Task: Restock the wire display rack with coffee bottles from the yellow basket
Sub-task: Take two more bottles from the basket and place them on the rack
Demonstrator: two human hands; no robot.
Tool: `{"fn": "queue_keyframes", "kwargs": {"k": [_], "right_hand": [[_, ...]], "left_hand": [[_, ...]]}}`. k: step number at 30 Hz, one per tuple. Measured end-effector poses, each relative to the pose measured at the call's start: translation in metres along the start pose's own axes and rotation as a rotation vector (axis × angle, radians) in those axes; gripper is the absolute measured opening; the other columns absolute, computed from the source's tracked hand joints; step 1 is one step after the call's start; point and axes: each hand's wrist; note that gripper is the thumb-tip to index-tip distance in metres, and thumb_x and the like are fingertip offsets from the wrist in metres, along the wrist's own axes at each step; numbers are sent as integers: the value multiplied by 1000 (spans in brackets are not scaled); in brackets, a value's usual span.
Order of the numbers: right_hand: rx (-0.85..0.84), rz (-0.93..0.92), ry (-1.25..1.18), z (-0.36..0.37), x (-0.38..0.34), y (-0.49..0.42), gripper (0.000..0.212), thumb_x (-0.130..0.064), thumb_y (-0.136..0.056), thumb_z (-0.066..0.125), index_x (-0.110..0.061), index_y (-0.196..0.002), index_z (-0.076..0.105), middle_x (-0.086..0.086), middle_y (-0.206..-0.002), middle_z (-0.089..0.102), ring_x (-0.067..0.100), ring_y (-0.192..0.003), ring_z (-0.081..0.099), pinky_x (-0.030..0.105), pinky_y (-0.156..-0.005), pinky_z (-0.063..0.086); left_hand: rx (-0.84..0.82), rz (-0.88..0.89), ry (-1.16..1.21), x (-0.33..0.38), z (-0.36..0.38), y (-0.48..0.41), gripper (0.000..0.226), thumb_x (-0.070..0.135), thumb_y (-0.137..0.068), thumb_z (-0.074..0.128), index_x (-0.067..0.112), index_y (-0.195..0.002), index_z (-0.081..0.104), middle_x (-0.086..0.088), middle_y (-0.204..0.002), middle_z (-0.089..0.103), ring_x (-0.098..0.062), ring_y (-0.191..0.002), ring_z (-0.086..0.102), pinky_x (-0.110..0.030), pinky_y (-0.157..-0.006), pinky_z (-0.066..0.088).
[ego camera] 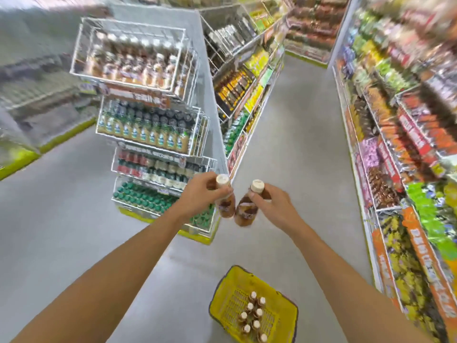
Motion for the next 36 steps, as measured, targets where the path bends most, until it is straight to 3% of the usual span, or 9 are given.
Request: {"fn": "queue_keyframes", "kwargs": {"k": [2,4,7,13,18,23,28,32,36], "right_hand": [[-33,-89,-3,1,-39,-7,11,-30,-97,74,-20,-91,73,-4,-85,76,6,-78,69,21,-76,52],[-58,-165,7,10,-71,-10,21,-35,-97,73,-15,-90,75,3,-83,76,18,-80,71,36,-77,54],[-133,-261,-38,33,-111,-11,27,-42,-95,73,-15,-92,79,1,-78,76,21,-78,74,43,-71,58],[-312,-377,-19,106,-181,-28,31,-50,-93,72,-22,-102,82,3,-91,81,28,-89,77,54,-78,60],[-392,-445,-2,178,-257,-58,57,-67,-87,64,-13,-98,79,14,-92,78,35,-88,73,56,-78,59],[-409,-477,-32,257,-328,-95,31,-53,-94,70,-26,-78,72,-12,-71,73,4,-64,66,33,-58,52],[-480,-480,-118,331,-381,-131,35,-39,-99,70,-5,-103,77,18,-99,79,39,-94,74,56,-83,60],[-524,-459,-148,388,-404,-180,37,-49,-93,71,-13,-101,78,7,-96,81,30,-93,77,54,-83,62],[-498,-521,-114,434,-422,-251,44,-63,-85,68,-20,-84,75,5,-79,77,11,-68,66,41,-65,58]], "left_hand": [[84,2,-33,19,-32,11,37,31,-86,80,-4,-92,71,-29,-91,72,-20,-75,62,-44,-71,52],[160,13,-13,29,-63,26,26,31,-85,81,7,-90,74,-22,-87,75,-24,-76,67,-45,-71,53],[199,30,-6,29,-104,53,13,37,-84,82,25,-86,76,-5,-81,78,-24,-79,74,-40,-70,57],[321,-28,-92,-5,-185,89,29,43,-79,83,15,-86,77,-6,-80,76,-28,-80,72,-53,-71,58],[411,-87,-121,-41,-278,103,35,46,-78,84,13,-87,76,-8,-80,76,-29,-83,73,-55,-74,59],[494,-150,-80,-80,-380,113,39,47,-75,85,11,-88,75,-19,-85,74,-29,-83,72,-60,-76,59],[509,-165,-32,-119,-460,114,36,38,-79,84,7,-93,74,-24,-96,72,-40,-99,70,-62,-81,58],[530,-195,12,-153,-509,90,28,31,-81,85,9,-96,77,-23,-97,74,-40,-101,71,-59,-82,60],[545,-181,-1,-188,-556,37,31,31,-80,85,7,-97,76,-28,-97,72,-39,-94,72,-62,-83,58]]}}
Point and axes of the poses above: each hand's wrist, its own y-axis away from the middle knuckle, its own z-axis out of the palm, x = y × z
